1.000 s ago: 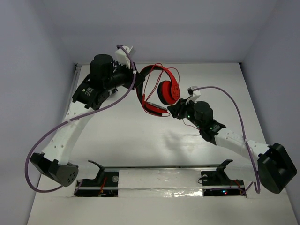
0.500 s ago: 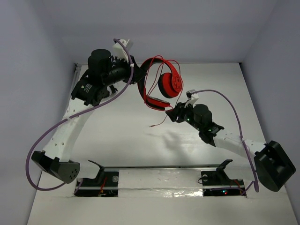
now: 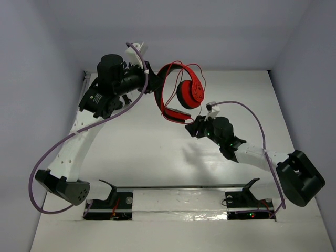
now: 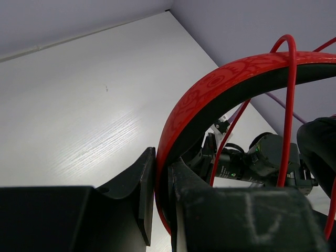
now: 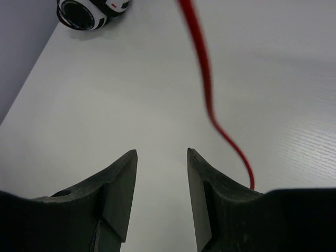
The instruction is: Wrap the headphones
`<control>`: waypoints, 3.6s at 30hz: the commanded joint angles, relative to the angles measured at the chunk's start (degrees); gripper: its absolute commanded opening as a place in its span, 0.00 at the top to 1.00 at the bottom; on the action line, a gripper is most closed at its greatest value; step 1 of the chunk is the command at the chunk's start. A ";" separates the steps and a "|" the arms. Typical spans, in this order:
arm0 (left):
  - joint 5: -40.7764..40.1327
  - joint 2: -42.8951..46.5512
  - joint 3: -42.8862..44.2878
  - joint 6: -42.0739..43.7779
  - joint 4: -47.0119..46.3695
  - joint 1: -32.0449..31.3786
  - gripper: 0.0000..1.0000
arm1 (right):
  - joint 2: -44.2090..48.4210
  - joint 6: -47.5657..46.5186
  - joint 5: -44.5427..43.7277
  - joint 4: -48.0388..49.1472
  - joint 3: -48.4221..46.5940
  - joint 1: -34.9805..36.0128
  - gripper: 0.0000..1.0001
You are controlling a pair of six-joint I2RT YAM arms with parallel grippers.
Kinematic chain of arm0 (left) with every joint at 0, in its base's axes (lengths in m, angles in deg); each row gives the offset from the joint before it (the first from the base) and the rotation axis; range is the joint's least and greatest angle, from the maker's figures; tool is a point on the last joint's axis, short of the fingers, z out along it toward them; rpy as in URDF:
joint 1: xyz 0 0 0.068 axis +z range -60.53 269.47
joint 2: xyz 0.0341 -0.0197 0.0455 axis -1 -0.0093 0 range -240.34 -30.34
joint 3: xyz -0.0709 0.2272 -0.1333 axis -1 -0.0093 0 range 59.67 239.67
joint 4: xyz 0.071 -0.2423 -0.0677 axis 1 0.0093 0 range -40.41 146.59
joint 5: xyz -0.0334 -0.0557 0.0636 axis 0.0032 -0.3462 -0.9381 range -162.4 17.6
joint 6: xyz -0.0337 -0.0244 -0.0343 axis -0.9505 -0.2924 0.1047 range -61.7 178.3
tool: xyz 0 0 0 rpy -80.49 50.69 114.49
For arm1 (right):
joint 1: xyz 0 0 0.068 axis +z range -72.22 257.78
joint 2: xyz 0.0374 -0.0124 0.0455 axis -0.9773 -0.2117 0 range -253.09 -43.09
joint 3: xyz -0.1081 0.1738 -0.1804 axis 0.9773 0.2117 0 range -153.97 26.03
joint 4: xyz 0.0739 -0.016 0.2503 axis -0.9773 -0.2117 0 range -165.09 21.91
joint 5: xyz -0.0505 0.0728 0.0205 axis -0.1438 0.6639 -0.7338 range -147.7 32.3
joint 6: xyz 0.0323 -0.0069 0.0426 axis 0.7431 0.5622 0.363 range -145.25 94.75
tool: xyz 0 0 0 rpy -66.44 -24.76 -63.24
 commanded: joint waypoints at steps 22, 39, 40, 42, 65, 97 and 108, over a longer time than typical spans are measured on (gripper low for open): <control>-1.79 0.09 6.61 -2.90 -3.54 0.34 1.00 | 20.25 2.30 4.02 -16.85 -1.60 -0.44 0.42; -1.52 1.23 7.40 -2.55 -1.70 0.34 1.00 | 6.60 -1.13 -6.62 -8.59 -4.60 -0.44 0.45; -1.61 1.23 7.41 -2.46 -1.61 0.34 1.00 | 8.52 -0.61 -6.01 -8.84 -3.98 -0.44 0.47; -1.61 1.23 7.32 -2.37 -1.70 0.34 1.00 | 10.38 0.80 -2.86 -10.33 -2.67 -0.44 0.56; -0.47 3.52 5.03 -3.52 -2.22 0.34 1.00 | -2.68 1.34 10.11 6.70 -4.59 -0.44 0.36; -36.04 2.82 -22.82 -22.51 -30.35 -1.15 1.00 | -0.34 10.65 -0.29 -12.88 -8.01 23.46 1.00; -49.67 0.71 -32.32 -19.87 -34.13 -6.16 1.00 | 1.42 11.27 8.24 -12.89 -10.74 26.37 1.00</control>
